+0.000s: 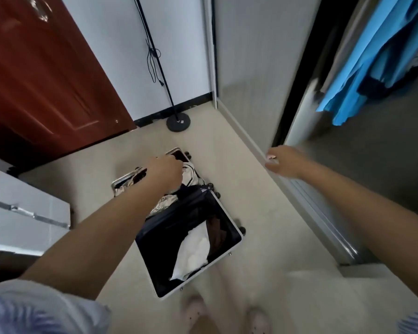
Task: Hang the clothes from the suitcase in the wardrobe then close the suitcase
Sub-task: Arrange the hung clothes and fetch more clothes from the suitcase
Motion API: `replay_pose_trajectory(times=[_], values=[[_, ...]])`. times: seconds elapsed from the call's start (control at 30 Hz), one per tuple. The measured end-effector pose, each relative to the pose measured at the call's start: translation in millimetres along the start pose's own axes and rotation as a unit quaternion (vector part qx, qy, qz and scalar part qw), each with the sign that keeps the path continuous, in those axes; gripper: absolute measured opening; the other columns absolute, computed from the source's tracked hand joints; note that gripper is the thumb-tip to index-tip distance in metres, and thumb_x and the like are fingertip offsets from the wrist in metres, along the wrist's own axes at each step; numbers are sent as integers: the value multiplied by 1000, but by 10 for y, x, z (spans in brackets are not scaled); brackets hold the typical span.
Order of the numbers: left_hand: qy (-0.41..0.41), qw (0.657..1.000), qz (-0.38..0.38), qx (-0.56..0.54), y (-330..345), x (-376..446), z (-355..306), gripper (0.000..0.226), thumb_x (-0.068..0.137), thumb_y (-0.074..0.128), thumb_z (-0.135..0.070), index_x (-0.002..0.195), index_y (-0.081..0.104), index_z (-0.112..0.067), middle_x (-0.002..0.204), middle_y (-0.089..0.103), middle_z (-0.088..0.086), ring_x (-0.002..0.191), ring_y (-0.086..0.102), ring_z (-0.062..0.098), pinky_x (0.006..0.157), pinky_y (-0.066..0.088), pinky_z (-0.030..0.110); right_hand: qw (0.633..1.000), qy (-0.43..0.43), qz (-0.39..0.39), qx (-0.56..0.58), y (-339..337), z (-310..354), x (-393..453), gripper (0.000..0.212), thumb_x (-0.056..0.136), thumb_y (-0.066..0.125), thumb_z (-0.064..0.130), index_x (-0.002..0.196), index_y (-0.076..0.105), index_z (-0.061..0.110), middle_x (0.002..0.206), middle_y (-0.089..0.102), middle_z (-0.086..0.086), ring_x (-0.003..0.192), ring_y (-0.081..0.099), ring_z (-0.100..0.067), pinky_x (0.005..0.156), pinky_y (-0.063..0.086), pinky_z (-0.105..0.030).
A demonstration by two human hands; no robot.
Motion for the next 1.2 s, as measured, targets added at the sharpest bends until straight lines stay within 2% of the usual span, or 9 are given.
replay_pose_trajectory(times=[0.13, 0.3, 0.43, 0.63, 0.8, 0.97, 1.03, 1.1, 1.2], values=[[32, 999, -11, -19, 613, -157, 68, 33, 95, 36, -16, 122, 52, -10, 124, 55, 9, 117, 50, 28, 93, 40, 36, 996, 49, 71, 20, 813, 82, -115, 35, 94, 46, 22, 124, 52, 6, 132, 52, -11, 122, 46, -25, 95, 36, -27], [112, 991, 64, -42, 1859, -246, 267, 29, 97, 32, -23, 118, 48, -10, 122, 52, 10, 114, 49, 28, 87, 41, 37, 978, 134, 146, 62, 2033, 386, -153, 27, 93, 46, 18, 114, 57, 5, 122, 59, -12, 114, 53, -25, 90, 39, -27], [146, 981, 118, -47, 2850, -368, 486, 24, 97, 34, -20, 112, 49, -10, 115, 54, 8, 109, 51, 26, 82, 42, 34, 956, 201, 184, 105, 3164, 754, -150, 25, 92, 44, 14, 110, 58, 2, 117, 61, -16, 110, 54, -28, 85, 40, -27], [56, 959, 244, -134, 4450, -493, 565, 25, 95, 36, -17, 114, 50, -8, 114, 55, 8, 108, 53, 26, 80, 40, 31, 919, 216, 288, 159, 4918, 1249, -543, 29, 93, 45, 14, 117, 56, 4, 120, 61, -13, 111, 54, -25, 84, 38, -23], [22, 922, 304, -239, 5432, -338, 86, 24, 95, 35, -17, 108, 50, -4, 111, 55, 12, 104, 53, 29, 78, 42, 35, 898, 229, 353, 131, 5977, 1121, -385, 35, 93, 42, 15, 126, 50, 8, 127, 57, -11, 118, 50, -24, 87, 38, -22], [4, 897, 341, -280, 6365, -60, -420, 29, 97, 36, -21, 118, 49, -7, 116, 54, 10, 106, 52, 27, 78, 41, 33, 909, 207, 350, 95, 6824, 844, 159, 39, 92, 41, 11, 131, 44, 12, 125, 56, -12, 115, 51, -26, 90, 41, -28], [-45, 879, 349, -321, 6718, 33, -555, 28, 95, 38, -22, 117, 49, -7, 115, 55, 10, 104, 53, 27, 73, 39, 31, 919, 158, 358, 41, 7088, 760, 430, 45, 92, 38, 9, 136, 37, 16, 131, 49, -12, 119, 47, -28, 93, 41, -33], [-104, 864, 344, -354, 7033, 135, -659, 31, 94, 44, -26, 117, 47, -6, 116, 54, 11, 106, 52, 28, 74, 40, 33, 937, 110, 332, -19, 7257, 637, 789, 53, 91, 40, 8, 141, 27, 18, 133, 41, -12, 121, 42, -30, 93, 41, -38], [-161, 846, 342, -376, 7444, 247, -794, 58, 87, 56, -38, 131, 35, -8, 126, 46, 15, 115, 48, 33, 85, 43, 39, 960, 71, 268, -48, 7437, 494, 1211, 74, 91, 45, 8, 147, 2, 30, 139, 31, -10, 119, 40, -29, 87, 42, -37]])
Point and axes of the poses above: each hand's wrist, its own x-axis towards the middle knuckle, its own y-axis out of the palm, z = x × y, the point moved 10 cm from there along x, towards the middle knuckle
